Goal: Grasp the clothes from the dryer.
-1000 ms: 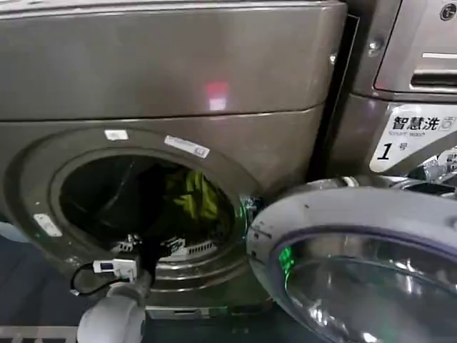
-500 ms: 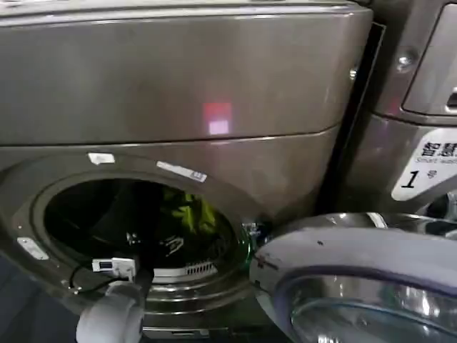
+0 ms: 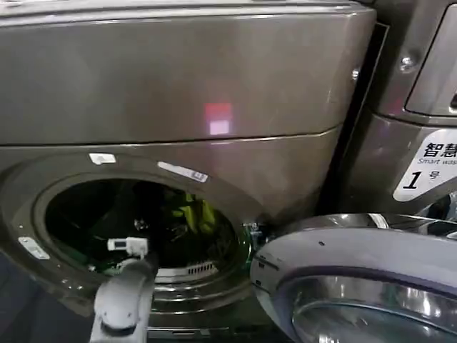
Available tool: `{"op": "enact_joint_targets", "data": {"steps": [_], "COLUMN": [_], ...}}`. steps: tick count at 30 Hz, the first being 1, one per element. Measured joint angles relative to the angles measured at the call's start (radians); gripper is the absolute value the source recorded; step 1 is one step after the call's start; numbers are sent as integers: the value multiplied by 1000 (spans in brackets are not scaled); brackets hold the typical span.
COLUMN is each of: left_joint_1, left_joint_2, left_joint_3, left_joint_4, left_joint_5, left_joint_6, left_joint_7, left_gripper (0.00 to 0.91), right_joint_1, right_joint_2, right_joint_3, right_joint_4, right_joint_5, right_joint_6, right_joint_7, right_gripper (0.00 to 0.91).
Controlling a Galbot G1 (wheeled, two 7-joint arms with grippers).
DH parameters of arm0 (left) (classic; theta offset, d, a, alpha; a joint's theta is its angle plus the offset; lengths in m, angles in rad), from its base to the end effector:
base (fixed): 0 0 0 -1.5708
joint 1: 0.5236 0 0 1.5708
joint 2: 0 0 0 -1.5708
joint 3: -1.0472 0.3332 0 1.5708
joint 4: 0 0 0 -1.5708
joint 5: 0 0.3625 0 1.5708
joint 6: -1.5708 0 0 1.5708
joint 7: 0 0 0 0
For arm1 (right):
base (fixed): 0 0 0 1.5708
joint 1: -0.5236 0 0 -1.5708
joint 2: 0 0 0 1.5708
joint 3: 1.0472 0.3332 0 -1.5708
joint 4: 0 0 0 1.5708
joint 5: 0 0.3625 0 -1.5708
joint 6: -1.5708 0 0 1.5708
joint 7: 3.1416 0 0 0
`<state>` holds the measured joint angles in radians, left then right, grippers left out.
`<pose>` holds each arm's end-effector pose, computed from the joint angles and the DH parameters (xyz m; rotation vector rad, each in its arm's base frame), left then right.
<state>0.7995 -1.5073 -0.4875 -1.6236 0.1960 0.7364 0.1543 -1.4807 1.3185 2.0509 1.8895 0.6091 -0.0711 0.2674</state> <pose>0.4278 0.0069 -0.2160 -0.0780 -2.6777 -0.2886 -0.0397 -0.3879 -0.1214 1.8597 1.9863 -0.1614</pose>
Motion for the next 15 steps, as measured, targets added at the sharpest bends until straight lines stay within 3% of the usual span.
{"op": "enact_joint_targets", "data": {"steps": [9, 15], "left_joint_1": [-156, -232], "left_joint_2": [-11, -1], "left_joint_3": [-8, -22], "left_joint_4": [219, 339], "left_joint_5": [109, 302], "left_joint_6": [0, 0], "left_joint_7": [70, 208], "left_gripper": [907, 907], "right_joint_1": [1, 6], "right_joint_2": [-2, -7], "right_joint_3": [-4, -10], "right_joint_4": [-11, -8], "right_joint_5": [-8, -13], "right_joint_6": [3, 4], "right_joint_7": [-6, -14], "right_gripper": [907, 907]}}
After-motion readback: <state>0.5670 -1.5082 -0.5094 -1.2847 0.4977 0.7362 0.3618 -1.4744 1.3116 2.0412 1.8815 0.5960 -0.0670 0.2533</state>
